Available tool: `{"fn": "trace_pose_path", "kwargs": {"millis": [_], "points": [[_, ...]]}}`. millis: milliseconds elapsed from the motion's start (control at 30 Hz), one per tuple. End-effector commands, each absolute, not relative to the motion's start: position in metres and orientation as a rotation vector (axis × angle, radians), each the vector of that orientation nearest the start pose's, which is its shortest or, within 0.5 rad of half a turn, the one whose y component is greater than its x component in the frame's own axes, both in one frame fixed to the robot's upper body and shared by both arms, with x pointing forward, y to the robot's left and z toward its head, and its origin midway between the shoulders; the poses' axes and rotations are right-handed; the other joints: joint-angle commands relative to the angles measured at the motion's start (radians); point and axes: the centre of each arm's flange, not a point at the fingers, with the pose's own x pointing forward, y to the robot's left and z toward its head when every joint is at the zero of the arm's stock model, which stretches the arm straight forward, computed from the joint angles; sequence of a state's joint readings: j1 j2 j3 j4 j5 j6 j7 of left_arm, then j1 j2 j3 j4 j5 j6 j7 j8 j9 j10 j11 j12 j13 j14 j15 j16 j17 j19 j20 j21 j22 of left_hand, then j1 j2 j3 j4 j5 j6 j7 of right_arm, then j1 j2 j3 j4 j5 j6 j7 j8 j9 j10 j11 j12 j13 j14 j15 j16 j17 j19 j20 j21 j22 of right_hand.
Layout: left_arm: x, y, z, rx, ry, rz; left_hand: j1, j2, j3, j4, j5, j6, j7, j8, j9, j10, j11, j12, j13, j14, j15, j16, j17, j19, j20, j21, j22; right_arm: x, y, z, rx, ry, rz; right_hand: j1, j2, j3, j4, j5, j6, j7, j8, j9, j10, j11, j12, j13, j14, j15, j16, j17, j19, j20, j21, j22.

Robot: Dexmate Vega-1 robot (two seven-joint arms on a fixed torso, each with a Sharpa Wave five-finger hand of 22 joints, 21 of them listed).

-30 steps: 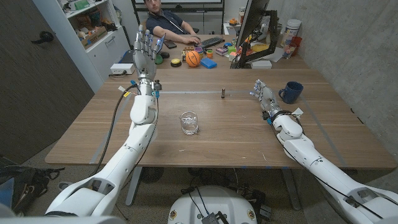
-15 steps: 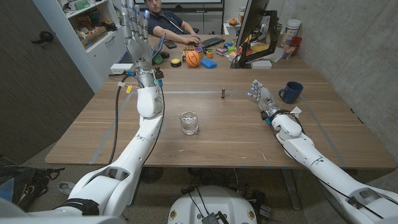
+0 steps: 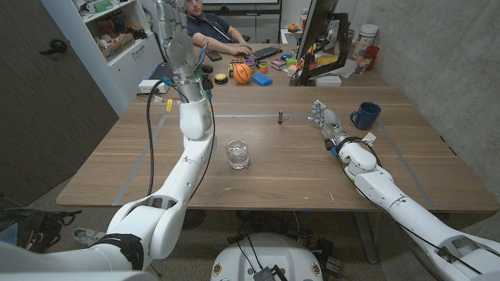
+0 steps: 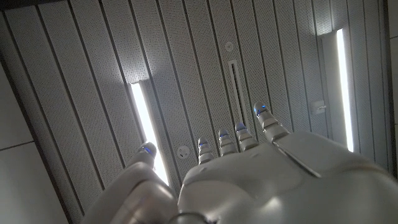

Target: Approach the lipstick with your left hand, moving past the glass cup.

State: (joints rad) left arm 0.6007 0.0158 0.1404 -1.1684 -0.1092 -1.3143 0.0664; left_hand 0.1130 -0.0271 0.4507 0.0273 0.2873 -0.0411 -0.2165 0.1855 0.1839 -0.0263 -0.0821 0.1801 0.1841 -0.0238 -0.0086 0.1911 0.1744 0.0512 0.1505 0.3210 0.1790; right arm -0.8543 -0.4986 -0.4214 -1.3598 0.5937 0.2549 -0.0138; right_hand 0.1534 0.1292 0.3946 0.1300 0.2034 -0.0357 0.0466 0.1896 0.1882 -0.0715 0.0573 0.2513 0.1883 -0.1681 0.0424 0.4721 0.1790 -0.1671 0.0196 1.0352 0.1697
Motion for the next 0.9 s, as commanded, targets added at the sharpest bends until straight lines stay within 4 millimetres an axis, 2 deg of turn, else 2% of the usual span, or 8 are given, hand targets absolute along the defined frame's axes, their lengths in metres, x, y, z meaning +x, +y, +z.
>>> {"fn": "trace_pose_path", "kwargs": {"millis": [33,400,633,900], "points": [[0.481,0.172,0.172,-0.006,-1.960,-0.070,0.011,-0.002,0.000,-0.006,0.002,-0.009,-0.005,0.005,0.005,-0.008,-0.004,0.000,0.002,-0.010,0.005,0.002,0.004,0.000,0.009,-0.005,0.002,0.649,-0.246,-0.036,-0.008,-0.555,0.248,0.003,0.000,-0.004,0.004,0.007,0.006,0.000,0.004,0.002,0.004,0.001,-0.002,0.002,-0.099,0.001,-0.006,0.002,-0.140,0.005,-0.003,0.002],[0.469,0.150,0.181,0.107,-2.051,-0.045,0.013,-0.003,-0.003,-0.010,0.001,-0.021,-0.005,0.004,0.005,-0.001,0.000,0.005,0.002,-0.013,0.005,0.004,0.005,0.002,0.011,-0.011,0.002,0.654,-0.244,-0.032,-0.011,-0.551,0.264,0.002,0.000,-0.005,0.005,0.008,0.006,0.002,0.003,0.002,0.006,0.002,-0.006,0.001,-0.098,0.003,-0.010,0.001,-0.138,0.005,-0.008,0.002],[0.462,0.134,0.178,0.275,-2.242,0.003,0.012,-0.003,-0.005,-0.011,0.001,-0.019,-0.005,0.006,0.007,0.013,-0.002,0.011,0.003,-0.007,0.002,0.007,0.006,0.008,0.012,-0.013,0.002,0.652,-0.244,-0.026,-0.035,-0.548,0.264,0.001,-0.001,-0.006,0.006,0.008,0.006,0.001,0.002,0.002,0.007,0.003,-0.008,0.001,-0.097,0.002,-0.012,0.001,-0.137,0.006,-0.011,0.002],[0.456,0.123,0.172,0.415,-2.286,0.010,0.020,0.007,0.000,-0.015,0.002,-0.006,-0.005,0.015,0.010,0.015,-0.010,0.012,0.004,-0.009,0.000,0.008,0.006,0.010,0.019,-0.018,0.002,0.648,-0.244,-0.026,-0.043,-0.544,0.254,0.000,-0.002,-0.007,0.007,0.008,0.007,0.001,0.002,0.002,0.011,0.003,-0.011,0.001,-0.094,0.000,-0.015,0.001,-0.135,0.007,-0.016,0.002]]}}
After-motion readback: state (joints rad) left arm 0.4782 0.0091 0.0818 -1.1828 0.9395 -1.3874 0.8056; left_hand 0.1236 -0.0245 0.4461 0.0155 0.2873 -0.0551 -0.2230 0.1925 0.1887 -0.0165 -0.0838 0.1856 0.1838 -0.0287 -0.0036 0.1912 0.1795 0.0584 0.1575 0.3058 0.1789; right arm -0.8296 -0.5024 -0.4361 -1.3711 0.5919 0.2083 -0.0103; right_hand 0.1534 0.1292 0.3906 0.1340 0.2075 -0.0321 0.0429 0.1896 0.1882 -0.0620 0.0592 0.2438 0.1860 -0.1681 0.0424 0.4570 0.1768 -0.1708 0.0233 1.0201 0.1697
